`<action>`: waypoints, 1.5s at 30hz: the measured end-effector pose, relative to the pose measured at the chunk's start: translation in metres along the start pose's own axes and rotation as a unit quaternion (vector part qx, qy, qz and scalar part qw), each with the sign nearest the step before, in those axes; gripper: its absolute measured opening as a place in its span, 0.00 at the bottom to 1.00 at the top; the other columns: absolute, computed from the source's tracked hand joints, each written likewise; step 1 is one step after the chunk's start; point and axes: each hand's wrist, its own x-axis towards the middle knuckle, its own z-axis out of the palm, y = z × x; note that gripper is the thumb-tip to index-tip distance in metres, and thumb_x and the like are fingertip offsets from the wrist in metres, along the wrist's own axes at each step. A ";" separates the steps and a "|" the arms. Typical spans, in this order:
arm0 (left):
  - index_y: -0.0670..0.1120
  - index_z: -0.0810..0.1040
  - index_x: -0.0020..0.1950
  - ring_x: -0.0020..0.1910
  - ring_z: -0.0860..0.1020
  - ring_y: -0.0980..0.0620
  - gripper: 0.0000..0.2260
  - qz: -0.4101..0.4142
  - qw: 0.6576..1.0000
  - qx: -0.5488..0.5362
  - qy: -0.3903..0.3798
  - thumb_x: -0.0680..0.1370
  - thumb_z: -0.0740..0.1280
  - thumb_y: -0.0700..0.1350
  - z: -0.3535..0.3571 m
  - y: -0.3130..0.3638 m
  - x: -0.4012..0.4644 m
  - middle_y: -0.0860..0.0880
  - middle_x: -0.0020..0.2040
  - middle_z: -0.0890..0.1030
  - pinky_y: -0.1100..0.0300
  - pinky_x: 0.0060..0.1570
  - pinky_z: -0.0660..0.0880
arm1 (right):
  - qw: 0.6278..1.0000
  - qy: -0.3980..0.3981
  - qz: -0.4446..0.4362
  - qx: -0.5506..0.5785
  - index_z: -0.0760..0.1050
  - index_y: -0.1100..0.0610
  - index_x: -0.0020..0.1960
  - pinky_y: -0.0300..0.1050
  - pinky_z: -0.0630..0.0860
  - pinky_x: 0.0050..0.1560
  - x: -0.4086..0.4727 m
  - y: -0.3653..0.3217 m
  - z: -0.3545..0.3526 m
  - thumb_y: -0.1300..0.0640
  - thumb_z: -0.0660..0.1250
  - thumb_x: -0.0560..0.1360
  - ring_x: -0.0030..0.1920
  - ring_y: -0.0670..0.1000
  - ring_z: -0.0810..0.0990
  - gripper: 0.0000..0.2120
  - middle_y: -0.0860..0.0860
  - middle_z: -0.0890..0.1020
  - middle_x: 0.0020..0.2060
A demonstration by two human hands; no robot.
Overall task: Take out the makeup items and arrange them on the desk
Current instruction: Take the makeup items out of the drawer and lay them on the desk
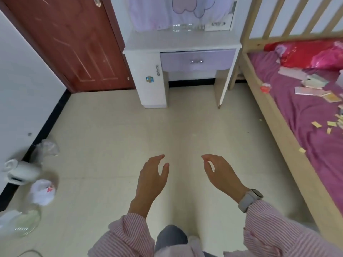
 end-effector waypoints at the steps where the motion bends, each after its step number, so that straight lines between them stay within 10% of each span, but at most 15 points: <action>1: 0.45 0.72 0.65 0.63 0.71 0.52 0.16 -0.006 1.000 0.005 0.008 0.78 0.63 0.46 -0.001 -0.002 0.022 0.50 0.63 0.75 0.57 0.64 0.65 | 1.000 -0.006 -0.005 -0.001 0.72 0.54 0.63 0.41 0.65 0.63 0.025 -0.001 -0.001 0.57 0.58 0.79 0.61 0.49 0.71 0.14 0.49 0.77 0.59; 11: 0.45 0.73 0.65 0.63 0.72 0.50 0.16 -0.030 0.999 0.028 -0.008 0.78 0.62 0.47 0.021 -0.031 0.277 0.48 0.63 0.75 0.57 0.63 0.65 | 0.998 -0.028 -0.012 -0.046 0.74 0.56 0.61 0.43 0.67 0.63 0.289 0.016 -0.016 0.57 0.57 0.79 0.60 0.50 0.74 0.13 0.50 0.78 0.58; 22: 0.46 0.74 0.63 0.62 0.73 0.49 0.15 0.124 0.981 0.143 -0.048 0.78 0.62 0.48 0.062 0.063 0.602 0.49 0.62 0.76 0.55 0.62 0.66 | 0.984 -0.019 0.020 -0.176 0.70 0.54 0.65 0.42 0.65 0.61 0.546 0.045 -0.109 0.55 0.53 0.80 0.63 0.51 0.70 0.16 0.50 0.76 0.62; 30: 0.47 0.71 0.66 0.64 0.69 0.52 0.17 0.051 0.984 0.153 -0.077 0.79 0.59 0.49 0.128 0.082 0.759 0.50 0.65 0.73 0.57 0.63 0.64 | 0.987 -0.055 0.018 -0.152 0.71 0.56 0.62 0.44 0.67 0.59 0.729 0.106 -0.132 0.56 0.52 0.80 0.59 0.53 0.71 0.15 0.52 0.76 0.58; 42: 0.45 0.64 0.72 0.74 0.55 0.41 0.25 0.041 0.967 0.248 -0.045 0.76 0.64 0.49 0.182 0.058 0.962 0.42 0.73 0.61 0.40 0.69 0.51 | 0.969 -0.118 -0.009 -0.218 0.65 0.58 0.67 0.46 0.66 0.59 0.947 0.180 -0.069 0.60 0.55 0.76 0.61 0.55 0.70 0.19 0.54 0.74 0.61; 45: 0.48 0.60 0.74 0.74 0.51 0.41 0.26 0.061 0.959 0.272 -0.053 0.78 0.60 0.52 0.201 0.039 1.005 0.43 0.75 0.57 0.38 0.69 0.45 | 0.953 -0.113 -0.019 -0.280 0.75 0.61 0.58 0.47 0.74 0.52 0.974 0.195 -0.042 0.59 0.67 0.69 0.49 0.57 0.80 0.18 0.57 0.81 0.49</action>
